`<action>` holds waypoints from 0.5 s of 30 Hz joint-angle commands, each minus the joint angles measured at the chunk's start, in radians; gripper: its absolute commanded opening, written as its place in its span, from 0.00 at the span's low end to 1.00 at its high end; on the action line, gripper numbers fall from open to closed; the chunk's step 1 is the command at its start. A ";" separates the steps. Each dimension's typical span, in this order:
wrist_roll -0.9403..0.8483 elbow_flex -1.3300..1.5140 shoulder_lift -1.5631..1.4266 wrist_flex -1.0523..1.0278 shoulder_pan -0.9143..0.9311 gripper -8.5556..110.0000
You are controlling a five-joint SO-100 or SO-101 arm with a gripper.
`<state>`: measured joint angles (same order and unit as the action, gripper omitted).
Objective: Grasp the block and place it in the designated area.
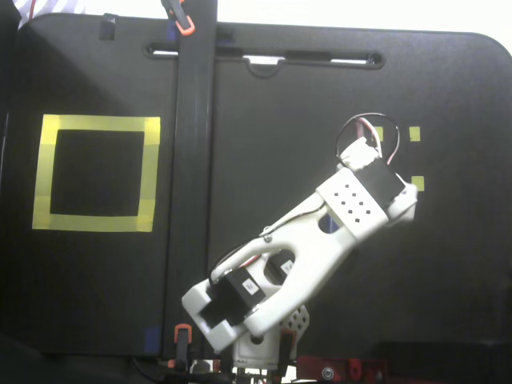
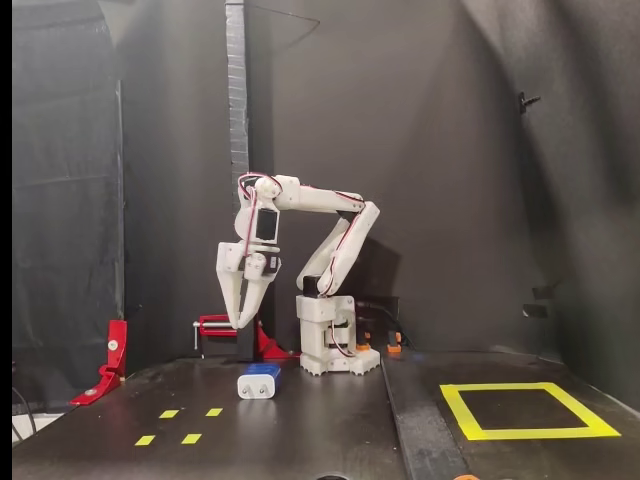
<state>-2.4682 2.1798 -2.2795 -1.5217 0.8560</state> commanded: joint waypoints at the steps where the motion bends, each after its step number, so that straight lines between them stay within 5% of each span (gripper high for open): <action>1: -0.124 -0.005 -0.015 -0.028 0.005 0.07; 15: -0.143 -0.005 0.032 -0.069 0.014 0.07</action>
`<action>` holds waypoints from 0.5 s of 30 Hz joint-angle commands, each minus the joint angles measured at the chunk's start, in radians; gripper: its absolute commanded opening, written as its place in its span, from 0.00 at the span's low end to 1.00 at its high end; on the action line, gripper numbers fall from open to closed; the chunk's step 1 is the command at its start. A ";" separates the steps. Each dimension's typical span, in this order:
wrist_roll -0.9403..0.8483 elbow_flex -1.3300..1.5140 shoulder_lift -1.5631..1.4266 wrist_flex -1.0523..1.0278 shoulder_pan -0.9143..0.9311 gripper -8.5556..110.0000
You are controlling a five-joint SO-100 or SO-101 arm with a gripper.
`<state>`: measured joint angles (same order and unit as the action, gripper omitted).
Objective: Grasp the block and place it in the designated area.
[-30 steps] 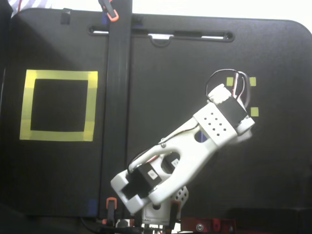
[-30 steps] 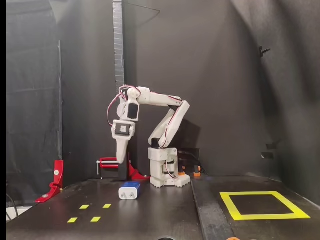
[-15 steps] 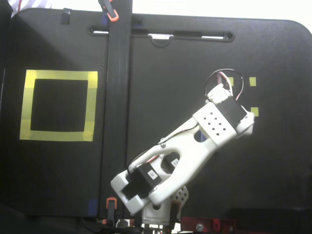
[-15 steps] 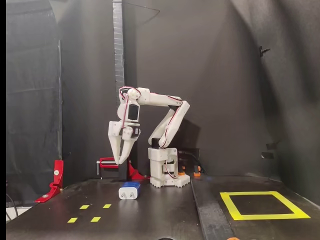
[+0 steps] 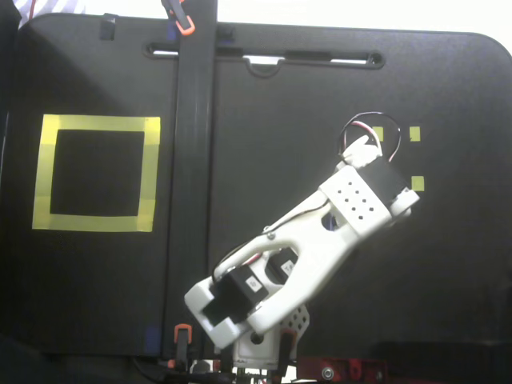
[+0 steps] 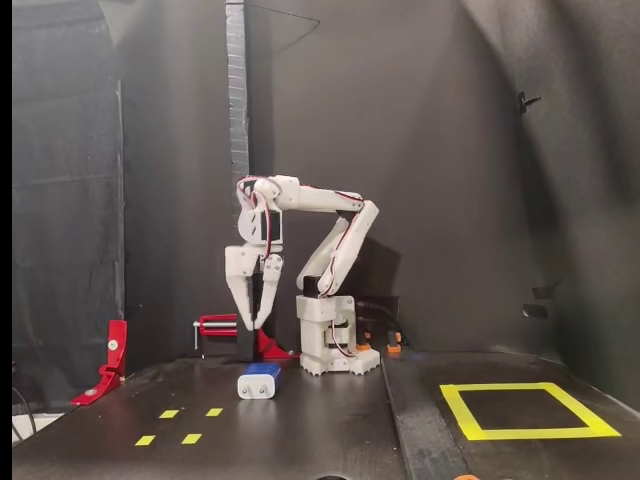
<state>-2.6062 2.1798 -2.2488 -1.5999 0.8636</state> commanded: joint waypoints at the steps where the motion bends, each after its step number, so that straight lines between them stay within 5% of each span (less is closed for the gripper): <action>1: -0.005 -0.005 0.002 0.012 0.006 0.07; 8: -0.006 -0.006 0.000 0.055 0.003 0.08; 15: 0.005 -0.006 0.002 0.100 0.014 0.26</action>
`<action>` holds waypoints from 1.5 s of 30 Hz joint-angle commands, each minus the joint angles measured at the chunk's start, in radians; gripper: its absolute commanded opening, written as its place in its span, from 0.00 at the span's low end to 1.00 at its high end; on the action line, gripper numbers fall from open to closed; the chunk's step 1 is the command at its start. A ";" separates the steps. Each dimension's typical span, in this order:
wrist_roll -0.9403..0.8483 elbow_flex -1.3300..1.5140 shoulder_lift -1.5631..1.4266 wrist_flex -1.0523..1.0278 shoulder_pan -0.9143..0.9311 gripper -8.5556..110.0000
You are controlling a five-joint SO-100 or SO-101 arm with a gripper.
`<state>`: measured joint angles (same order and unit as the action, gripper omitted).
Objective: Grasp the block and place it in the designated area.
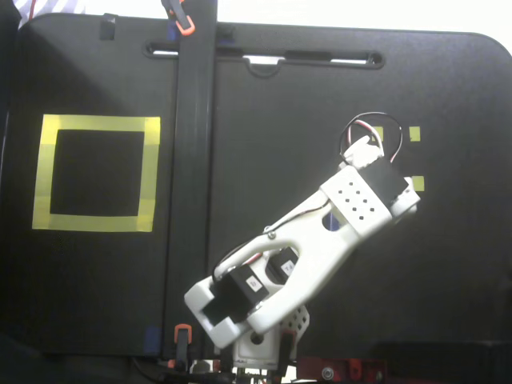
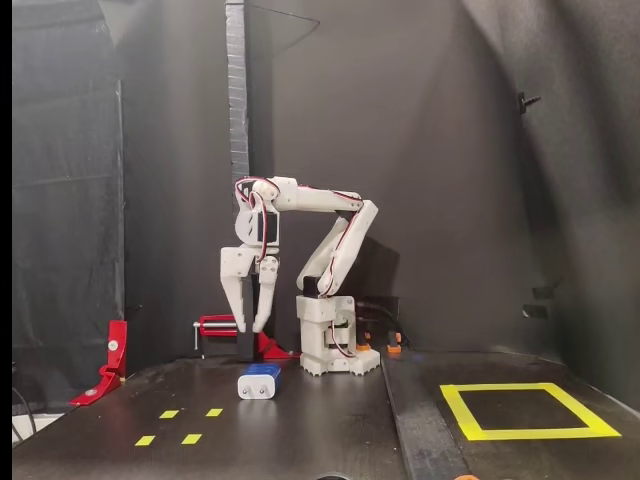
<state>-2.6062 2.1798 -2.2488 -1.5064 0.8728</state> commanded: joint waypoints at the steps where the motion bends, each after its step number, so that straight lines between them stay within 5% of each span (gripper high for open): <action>1: 0.005 -0.006 0.002 0.006 0.006 0.27; 7: 0.000 -0.006 -0.002 0.009 0.006 0.43; 45: 0.046 0.336 -0.008 0.379 0.051 0.43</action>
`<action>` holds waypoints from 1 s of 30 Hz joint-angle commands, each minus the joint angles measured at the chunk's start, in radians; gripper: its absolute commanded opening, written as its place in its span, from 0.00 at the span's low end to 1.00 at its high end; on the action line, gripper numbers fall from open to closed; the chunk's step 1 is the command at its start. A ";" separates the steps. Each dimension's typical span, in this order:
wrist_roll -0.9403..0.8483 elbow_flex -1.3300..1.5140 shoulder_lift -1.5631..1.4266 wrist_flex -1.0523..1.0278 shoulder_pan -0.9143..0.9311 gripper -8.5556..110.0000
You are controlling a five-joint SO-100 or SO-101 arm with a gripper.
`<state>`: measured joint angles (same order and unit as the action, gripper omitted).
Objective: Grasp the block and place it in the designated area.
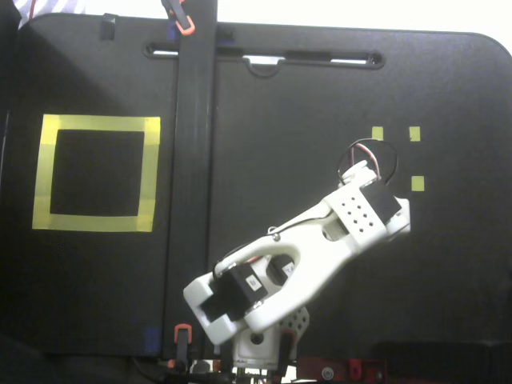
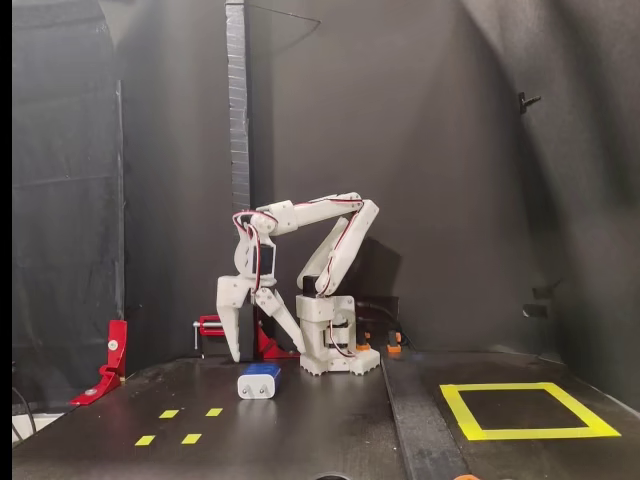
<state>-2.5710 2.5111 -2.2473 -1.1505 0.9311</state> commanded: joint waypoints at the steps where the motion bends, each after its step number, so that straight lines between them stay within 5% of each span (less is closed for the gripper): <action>1: 0.017 0.014 -0.008 0.035 -0.009 0.43; 30: 0.052 0.190 0.081 0.339 0.008 0.43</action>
<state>-2.5234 2.6983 -2.1690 -0.8268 0.9357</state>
